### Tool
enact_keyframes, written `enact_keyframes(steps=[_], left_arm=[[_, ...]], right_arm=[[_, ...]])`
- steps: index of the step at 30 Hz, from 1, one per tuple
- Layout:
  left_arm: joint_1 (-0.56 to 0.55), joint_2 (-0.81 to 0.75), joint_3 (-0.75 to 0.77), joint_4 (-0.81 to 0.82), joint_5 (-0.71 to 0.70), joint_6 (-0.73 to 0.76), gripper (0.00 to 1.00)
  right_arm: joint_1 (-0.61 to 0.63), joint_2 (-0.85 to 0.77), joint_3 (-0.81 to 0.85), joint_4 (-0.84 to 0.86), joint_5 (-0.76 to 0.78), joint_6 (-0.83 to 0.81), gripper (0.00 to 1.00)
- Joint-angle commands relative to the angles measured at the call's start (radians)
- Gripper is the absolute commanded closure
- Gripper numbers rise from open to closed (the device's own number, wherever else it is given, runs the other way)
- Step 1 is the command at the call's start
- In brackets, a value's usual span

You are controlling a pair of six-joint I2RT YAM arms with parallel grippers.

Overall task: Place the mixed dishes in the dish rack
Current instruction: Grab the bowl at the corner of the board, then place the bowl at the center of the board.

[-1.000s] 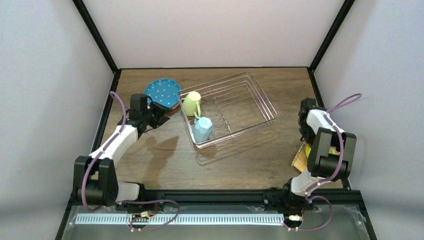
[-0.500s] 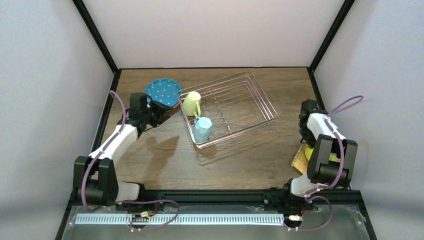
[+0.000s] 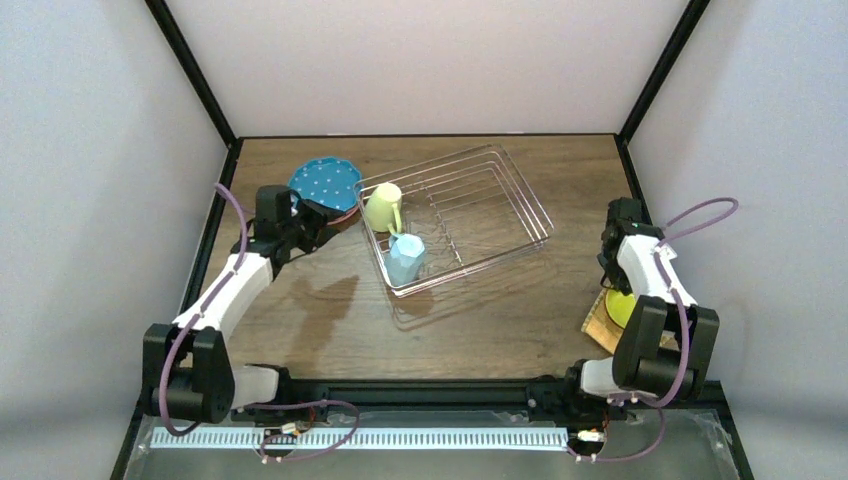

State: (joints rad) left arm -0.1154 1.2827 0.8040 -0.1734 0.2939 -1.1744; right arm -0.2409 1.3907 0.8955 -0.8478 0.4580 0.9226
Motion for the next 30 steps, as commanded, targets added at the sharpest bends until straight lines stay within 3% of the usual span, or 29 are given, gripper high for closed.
enact_keyframes(steps=[1, 13, 22, 30], left_arm=[[0.005, -0.031, -0.018, -0.014, 0.010, -0.009, 0.00], [0.005, -0.062, -0.031, -0.013, 0.011, -0.025, 0.00], [0.005, -0.068, -0.022, -0.016, 0.011, -0.025, 0.00], [0.005, -0.065, 0.009, -0.040, 0.004, -0.010, 0.00]], right_arm=[[-0.001, -0.046, 0.027, -0.016, 0.016, -0.013, 0.99], [0.060, -0.110, 0.092, -0.016, 0.002, -0.091, 0.99], [0.245, -0.024, 0.245, -0.011, 0.017, -0.227, 0.99], [0.434, 0.013, 0.276, -0.018, 0.005, -0.316, 0.99]])
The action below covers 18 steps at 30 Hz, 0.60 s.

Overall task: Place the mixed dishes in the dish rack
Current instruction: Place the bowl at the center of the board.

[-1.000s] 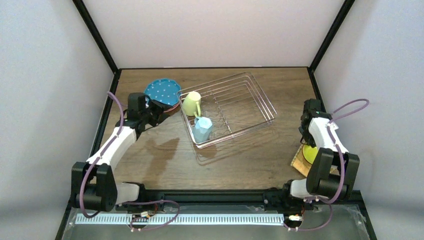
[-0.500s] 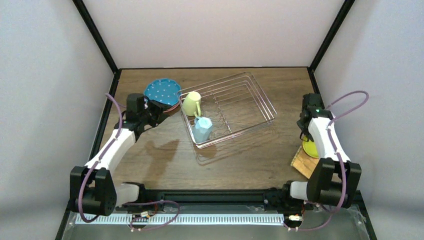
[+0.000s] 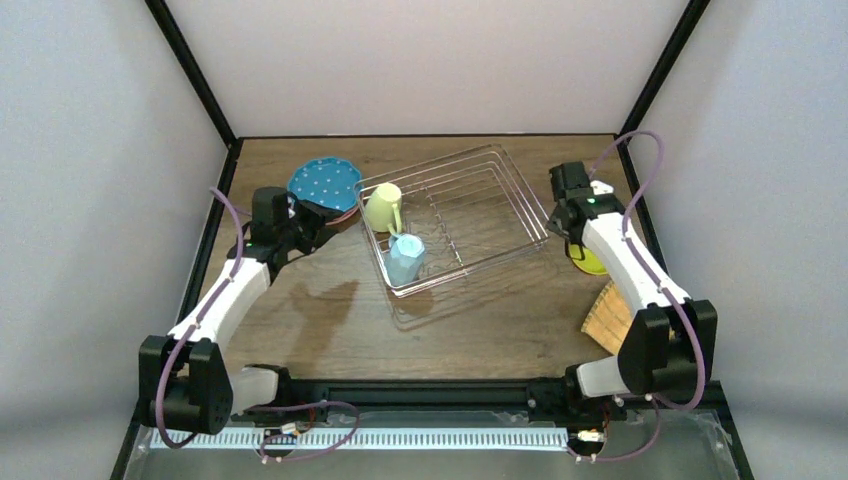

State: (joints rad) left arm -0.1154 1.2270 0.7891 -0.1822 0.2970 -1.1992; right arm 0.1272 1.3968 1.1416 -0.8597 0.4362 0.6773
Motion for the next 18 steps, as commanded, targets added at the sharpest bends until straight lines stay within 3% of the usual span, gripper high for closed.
enact_keyframes(steps=[1, 18], left_arm=[[0.005, -0.008, 0.026, -0.031, 0.002, 0.015, 0.00], [0.004, 0.039, 0.082, -0.043, 0.008, 0.027, 0.00]], right_arm=[[0.097, 0.008, 0.032, -0.011, 0.028, -0.077, 0.99], [0.439, -0.061, -0.006, -0.145, -0.005, -0.042, 0.99]])
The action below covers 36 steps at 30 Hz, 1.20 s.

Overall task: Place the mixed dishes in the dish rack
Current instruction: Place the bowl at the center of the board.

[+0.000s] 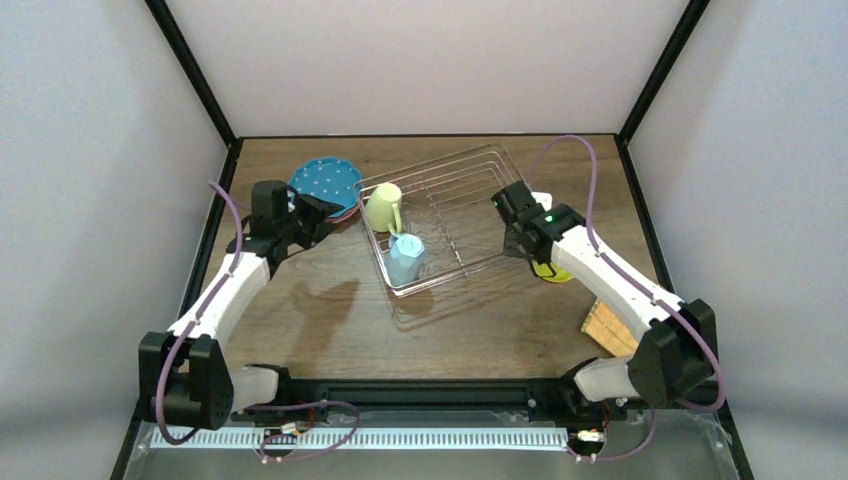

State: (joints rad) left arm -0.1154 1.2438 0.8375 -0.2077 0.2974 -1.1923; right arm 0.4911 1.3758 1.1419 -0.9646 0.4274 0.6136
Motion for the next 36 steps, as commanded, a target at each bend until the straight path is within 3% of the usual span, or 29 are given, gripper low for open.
enact_keyframes(steps=[1, 14, 36], left_arm=[[0.005, 0.027, 0.040, -0.019, 0.009, 0.022, 0.00], [0.004, 0.102, 0.111, -0.031, 0.031, 0.062, 0.00], [0.005, 0.169, 0.142, -0.014, 0.045, 0.082, 0.00]], right_arm=[[0.105, -0.039, -0.014, -0.044, -0.001, 0.027, 0.99], [0.402, 0.099, -0.036, -0.038, -0.031, 0.083, 0.99], [0.601, 0.247, -0.040, 0.115, -0.130, 0.026, 0.99]])
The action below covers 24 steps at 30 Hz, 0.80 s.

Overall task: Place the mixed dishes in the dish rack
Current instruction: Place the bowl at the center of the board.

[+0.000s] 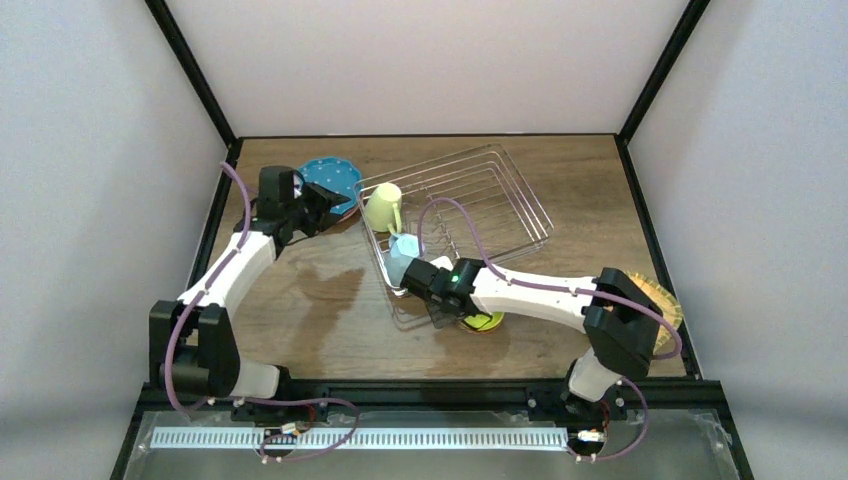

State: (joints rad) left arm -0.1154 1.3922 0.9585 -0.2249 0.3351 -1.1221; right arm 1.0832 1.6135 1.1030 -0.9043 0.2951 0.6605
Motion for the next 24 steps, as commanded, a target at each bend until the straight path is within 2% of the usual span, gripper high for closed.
enact_keyframes(steps=[1, 8, 16, 19, 23, 24], left_arm=[[0.005, 0.022, 0.020, 0.005, 0.008, 0.012, 0.00], [0.005, 0.029, 0.021, 0.006, 0.004, 0.017, 0.00], [0.004, 0.036, 0.022, 0.006, 0.004, 0.019, 0.00], [0.004, 0.037, 0.023, 0.005, 0.004, 0.019, 0.00], [0.005, 0.039, 0.023, 0.003, 0.004, 0.021, 0.00], [0.005, 0.039, 0.023, 0.004, 0.004, 0.021, 0.00]], right_arm=[[0.009, 0.012, -0.003, 0.062, -0.003, -0.024, 0.99], [0.009, 0.042, -0.022, 0.091, -0.012, -0.034, 0.99], [0.009, 0.054, -0.056, 0.107, -0.024, -0.031, 0.89], [0.009, 0.048, -0.057, 0.107, -0.028, -0.028, 0.83], [0.009, 0.043, -0.052, 0.106, -0.039, -0.030, 0.60], [0.009, 0.042, -0.050, 0.104, -0.041, -0.030, 0.56]])
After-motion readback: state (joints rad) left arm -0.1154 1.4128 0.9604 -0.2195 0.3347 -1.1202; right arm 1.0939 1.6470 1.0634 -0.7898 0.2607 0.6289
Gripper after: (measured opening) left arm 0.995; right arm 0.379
